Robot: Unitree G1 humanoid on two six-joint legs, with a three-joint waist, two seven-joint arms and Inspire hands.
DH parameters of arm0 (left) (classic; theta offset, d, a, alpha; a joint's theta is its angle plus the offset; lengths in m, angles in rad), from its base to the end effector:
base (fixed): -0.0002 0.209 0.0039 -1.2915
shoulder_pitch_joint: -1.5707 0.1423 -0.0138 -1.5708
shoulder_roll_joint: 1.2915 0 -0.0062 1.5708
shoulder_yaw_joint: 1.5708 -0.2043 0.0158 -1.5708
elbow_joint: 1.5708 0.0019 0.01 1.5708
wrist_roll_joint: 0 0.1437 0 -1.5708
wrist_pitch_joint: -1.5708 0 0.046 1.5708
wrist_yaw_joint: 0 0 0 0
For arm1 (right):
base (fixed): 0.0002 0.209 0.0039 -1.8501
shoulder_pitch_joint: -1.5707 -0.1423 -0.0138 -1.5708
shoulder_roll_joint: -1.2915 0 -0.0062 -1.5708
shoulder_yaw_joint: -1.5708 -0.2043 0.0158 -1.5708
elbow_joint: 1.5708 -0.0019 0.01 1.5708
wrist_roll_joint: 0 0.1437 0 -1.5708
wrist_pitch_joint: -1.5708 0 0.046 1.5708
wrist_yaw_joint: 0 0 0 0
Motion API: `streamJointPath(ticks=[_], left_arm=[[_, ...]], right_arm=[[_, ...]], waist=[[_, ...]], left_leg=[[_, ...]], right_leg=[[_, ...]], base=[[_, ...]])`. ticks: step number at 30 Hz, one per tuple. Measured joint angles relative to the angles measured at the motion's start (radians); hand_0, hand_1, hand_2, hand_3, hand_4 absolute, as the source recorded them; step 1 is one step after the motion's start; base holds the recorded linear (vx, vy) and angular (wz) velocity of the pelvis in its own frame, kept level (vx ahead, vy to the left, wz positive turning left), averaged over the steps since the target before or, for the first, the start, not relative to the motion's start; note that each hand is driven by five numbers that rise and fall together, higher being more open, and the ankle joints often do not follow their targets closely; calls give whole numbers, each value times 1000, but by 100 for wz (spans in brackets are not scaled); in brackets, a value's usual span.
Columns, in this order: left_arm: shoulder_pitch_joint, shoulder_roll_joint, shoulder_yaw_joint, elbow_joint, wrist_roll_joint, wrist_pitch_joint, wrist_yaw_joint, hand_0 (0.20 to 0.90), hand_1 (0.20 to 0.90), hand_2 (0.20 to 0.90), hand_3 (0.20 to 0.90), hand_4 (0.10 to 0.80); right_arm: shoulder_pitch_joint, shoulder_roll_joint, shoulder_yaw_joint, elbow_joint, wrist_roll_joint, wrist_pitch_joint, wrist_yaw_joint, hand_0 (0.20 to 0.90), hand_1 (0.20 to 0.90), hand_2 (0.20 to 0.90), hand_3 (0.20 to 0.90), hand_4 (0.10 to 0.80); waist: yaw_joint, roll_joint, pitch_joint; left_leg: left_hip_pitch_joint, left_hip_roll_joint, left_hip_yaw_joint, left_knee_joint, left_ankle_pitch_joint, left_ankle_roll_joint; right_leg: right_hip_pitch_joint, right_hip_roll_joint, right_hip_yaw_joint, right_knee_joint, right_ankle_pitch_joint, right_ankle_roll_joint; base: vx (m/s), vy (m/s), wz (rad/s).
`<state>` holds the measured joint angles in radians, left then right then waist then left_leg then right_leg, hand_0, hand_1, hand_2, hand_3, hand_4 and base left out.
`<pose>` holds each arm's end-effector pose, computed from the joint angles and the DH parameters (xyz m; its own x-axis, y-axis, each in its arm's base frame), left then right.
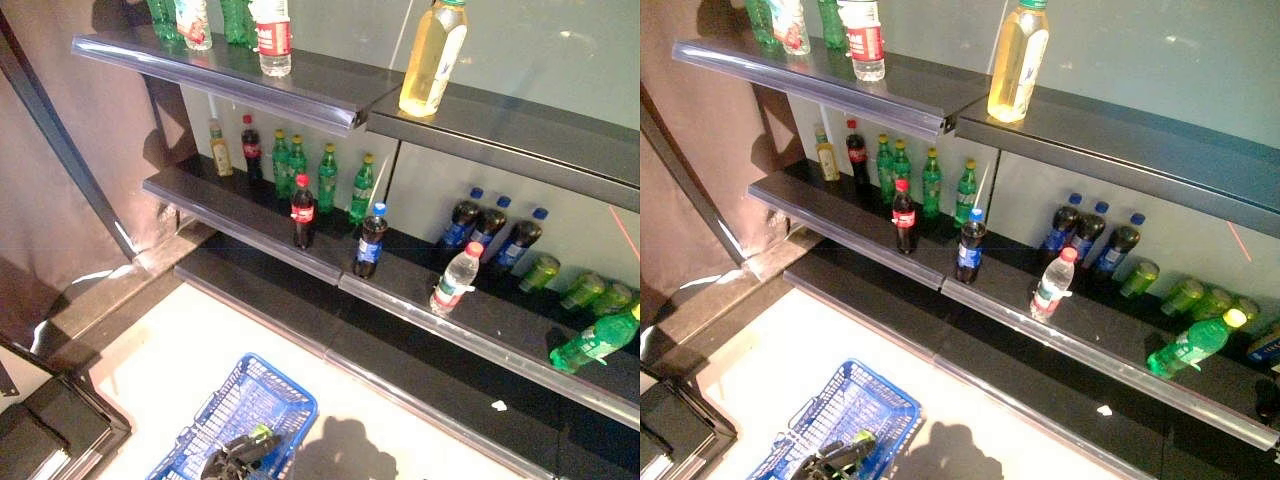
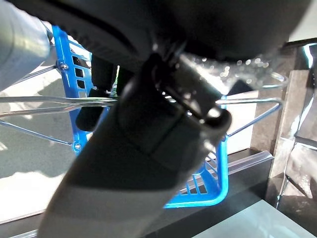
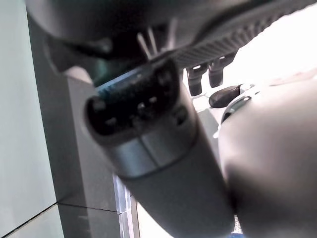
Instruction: Pick up the drink and place into the basket.
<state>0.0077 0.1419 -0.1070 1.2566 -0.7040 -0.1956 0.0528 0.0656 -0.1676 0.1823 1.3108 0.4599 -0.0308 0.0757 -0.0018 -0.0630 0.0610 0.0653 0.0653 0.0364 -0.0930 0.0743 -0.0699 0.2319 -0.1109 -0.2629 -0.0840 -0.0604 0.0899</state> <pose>0.0724 0.2013 -0.1457 0.4193 0.2474 -0.8735 -0.5558 0.8307 -0.0315 0.0331 -0.2049 -0.1523 0.2386 -0.0541 -0.9696 0.2558 0.9667 0.0090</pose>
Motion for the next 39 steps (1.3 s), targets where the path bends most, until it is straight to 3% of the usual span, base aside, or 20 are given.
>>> streamJointPath(ticks=[19, 23, 30, 33, 39], left_arm=[[2, 1, 0, 1, -1, 0, -2, 300, 300, 300, 200, 100], [2, 1, -1, 1, -1, 0, -1, 300, 300, 300, 200, 100], [1, 0, -5, 0, -7, 0, 2, 300, 300, 300, 200, 100], [1, 1, -14, -4, -11, 0, 7, 300, 300, 300, 200, 100], [33, 11, -37, -76, -10, 12, 18, 300, 300, 300, 200, 100]], right_arm=[[0, 7, -1, 0, -9, 24, -44, 900, 900, 900, 900, 800], [-2, 12, -1, -2, -27, 25, -111, 900, 900, 900, 900, 800], [-5, 7, 39, -5, -153, -10, -406, 900, 900, 900, 900, 800], [10, -20, 70, -64, -164, -35, -460, 900, 900, 900, 900, 800], [47, -76, 115, -408, -196, -73, -472, 900, 900, 900, 900, 800]], waist=[[1, -3, -18], [1, -3, -18], [3, -1, -18], [2, 0, -16], [4, -2, 6]], left_leg=[[-6, 0, 0, 0, 0, 0], [-8, 0, 0, 0, 0, 0], [-12, 0, -2, 0, 0, 0], [-14, 1, -2, 0, 0, 0], [-21, 3, -4, 0, 0, 0]], right_leg=[[-6, 0, 0, 0, 0, 0], [-8, 0, 0, 0, 0, 0], [-11, 1, -1, 0, 0, 0], [-12, 2, -1, 0, 0, 0], [-18, 4, -3, 0, 1, -1]], base=[[0, 0, 0], [0, 0, 0], [-1, -4, 0], [-14, -21, 0], [-1, -29, 0]])
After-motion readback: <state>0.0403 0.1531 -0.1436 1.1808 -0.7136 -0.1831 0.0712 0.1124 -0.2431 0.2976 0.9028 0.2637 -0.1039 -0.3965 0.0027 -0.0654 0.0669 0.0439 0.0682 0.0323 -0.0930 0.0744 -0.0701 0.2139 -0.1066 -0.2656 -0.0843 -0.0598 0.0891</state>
